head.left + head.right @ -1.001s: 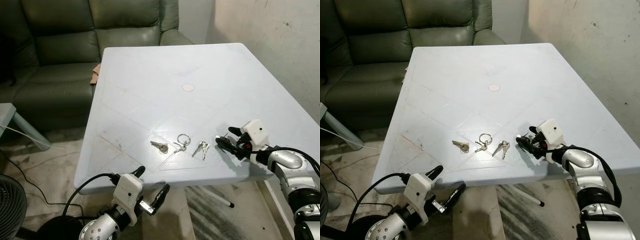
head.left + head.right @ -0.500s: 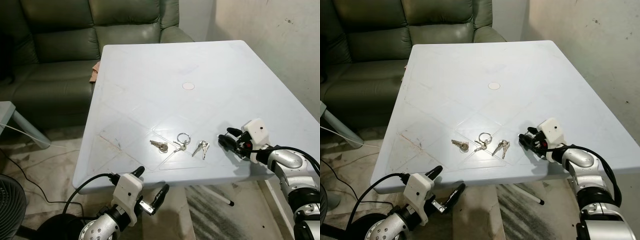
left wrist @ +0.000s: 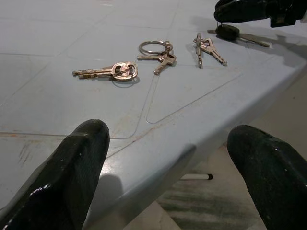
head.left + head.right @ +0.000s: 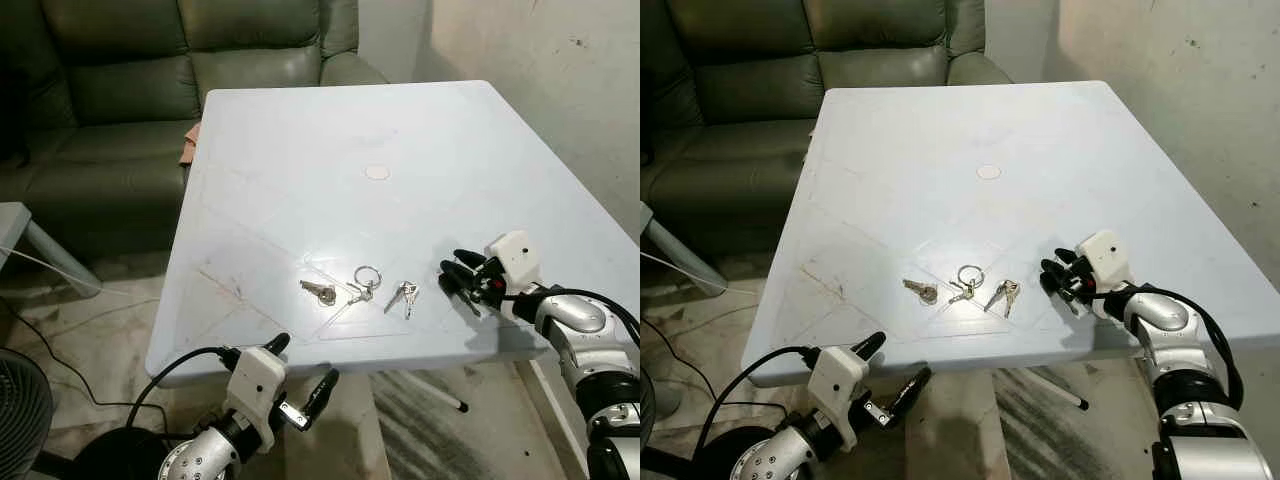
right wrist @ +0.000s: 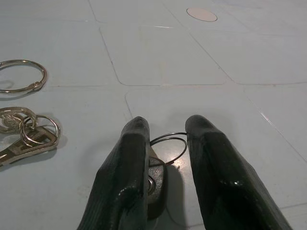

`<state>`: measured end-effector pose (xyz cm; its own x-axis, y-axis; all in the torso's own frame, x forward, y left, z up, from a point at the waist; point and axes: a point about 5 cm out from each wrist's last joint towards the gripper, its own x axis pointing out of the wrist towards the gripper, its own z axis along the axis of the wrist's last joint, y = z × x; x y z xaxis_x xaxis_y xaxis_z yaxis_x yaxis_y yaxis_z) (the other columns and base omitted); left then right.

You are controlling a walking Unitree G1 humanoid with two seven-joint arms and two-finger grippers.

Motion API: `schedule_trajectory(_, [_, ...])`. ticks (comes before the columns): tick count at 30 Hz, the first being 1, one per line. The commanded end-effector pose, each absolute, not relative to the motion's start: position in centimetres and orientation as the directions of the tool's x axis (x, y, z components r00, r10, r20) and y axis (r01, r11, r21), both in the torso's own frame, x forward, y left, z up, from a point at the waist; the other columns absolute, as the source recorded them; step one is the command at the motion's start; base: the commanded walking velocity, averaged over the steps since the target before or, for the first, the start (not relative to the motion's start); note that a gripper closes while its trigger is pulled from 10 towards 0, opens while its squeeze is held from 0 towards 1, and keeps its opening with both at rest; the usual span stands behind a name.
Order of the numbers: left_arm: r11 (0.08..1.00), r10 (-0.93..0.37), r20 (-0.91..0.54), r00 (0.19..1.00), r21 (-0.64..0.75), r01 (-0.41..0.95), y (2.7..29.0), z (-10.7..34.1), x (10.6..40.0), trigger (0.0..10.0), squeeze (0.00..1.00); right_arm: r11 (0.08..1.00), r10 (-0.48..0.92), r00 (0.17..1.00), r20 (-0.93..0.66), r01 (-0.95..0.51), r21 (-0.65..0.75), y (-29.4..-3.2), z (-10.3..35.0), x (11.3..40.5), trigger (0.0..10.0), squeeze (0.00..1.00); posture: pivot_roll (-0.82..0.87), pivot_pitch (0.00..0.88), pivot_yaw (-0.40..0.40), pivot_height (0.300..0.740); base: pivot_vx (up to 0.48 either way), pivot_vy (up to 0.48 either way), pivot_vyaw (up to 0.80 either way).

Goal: Hang keys on a hook

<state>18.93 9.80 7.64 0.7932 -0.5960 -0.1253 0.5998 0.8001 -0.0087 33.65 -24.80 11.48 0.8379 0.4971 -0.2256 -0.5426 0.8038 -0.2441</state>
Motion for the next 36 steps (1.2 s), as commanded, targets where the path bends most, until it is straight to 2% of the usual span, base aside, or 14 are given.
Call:
schedule_trajectory(1, [0.797,-0.599,-0.127,0.790,-0.005,0.604,9.8,7.8,18.8,10.0,0.00,0.813,0.481,0.842,-0.246,-0.533,-0.234,-25.1,11.1,33.6,10.0,0.00,0.01,0.106,0.008,0.740,0.000,0.000,0.00])
schedule_trajectory(19, [0.794,-0.604,-0.124,0.787,-0.002,0.608,9.7,7.7,18.9,10.0,0.00,0.807,0.482,0.834,-0.270,-0.542,-0.234,-25.4,11.0,33.5,10.0,0.00,0.01,0.090,0.007,0.740,0.000,0.000,0.00])
schedule_trajectory(20, [0.794,-0.603,-0.123,0.788,-0.001,0.608,9.8,7.7,19.0,10.0,0.00,0.818,0.488,0.831,-0.266,-0.542,-0.191,-25.5,11.0,33.5,10.0,1.00,0.01,0.091,0.007,0.740,0.000,0.000,0.00])
schedule_trajectory(24, [0.795,-0.602,-0.123,0.789,-0.001,0.607,9.8,7.8,19.0,10.0,0.00,0.815,0.487,0.833,-0.261,-0.542,-0.207,-25.5,11.1,33.5,10.0,1.00,0.01,0.093,0.006,0.740,0.000,0.000,0.00])
schedule_trajectory(25, [0.795,-0.602,-0.123,0.789,-0.001,0.607,9.8,7.8,19.0,10.0,0.00,0.813,0.486,0.834,-0.259,-0.541,-0.216,-25.5,11.2,33.5,10.0,0.00,0.01,0.094,0.006,0.740,0.000,0.000,0.00])
schedule_trajectory(31, [0.796,-0.602,-0.125,0.789,-0.003,0.606,9.8,7.7,18.9,10.0,0.00,0.826,0.491,0.837,-0.243,-0.536,-0.176,-25.9,11.2,33.3,10.0,0.00,0.00,0.099,0.007,0.740,0.000,0.000,0.00])
schedule_trajectory(32, [0.796,-0.601,-0.125,0.789,-0.003,0.606,9.8,7.7,18.9,10.0,0.00,0.829,0.489,0.838,-0.240,-0.533,-0.171,-26.0,11.3,33.3,10.0,0.43,0.00,0.100,0.006,0.740,0.000,0.000,0.00])
schedule_trajectory(34, [0.797,-0.600,-0.125,0.790,-0.005,0.604,9.8,7.7,19.0,10.0,0.00,0.834,0.482,0.846,-0.227,-0.523,-0.175,-26.1,11.4,33.3,10.0,0.43,0.00,0.101,0.007,0.740,0.000,0.000,0.00])
schedule_trajectory(35, [0.797,-0.600,-0.125,0.790,-0.005,0.604,9.8,7.7,19.0,10.0,0.00,0.839,0.479,0.851,-0.216,-0.516,-0.171,-26.2,11.5,33.4,10.0,0.68,0.00,0.102,0.007,0.740,0.000,0.000,0.00])
schedule_trajectory(36, [0.797,-0.600,-0.125,0.790,-0.006,0.605,9.7,7.7,19.0,10.0,0.00,0.847,0.476,0.856,-0.204,-0.508,-0.157,-26.2,11.7,33.4,10.0,1.00,0.00,0.102,0.008,0.740,0.000,0.000,0.00])
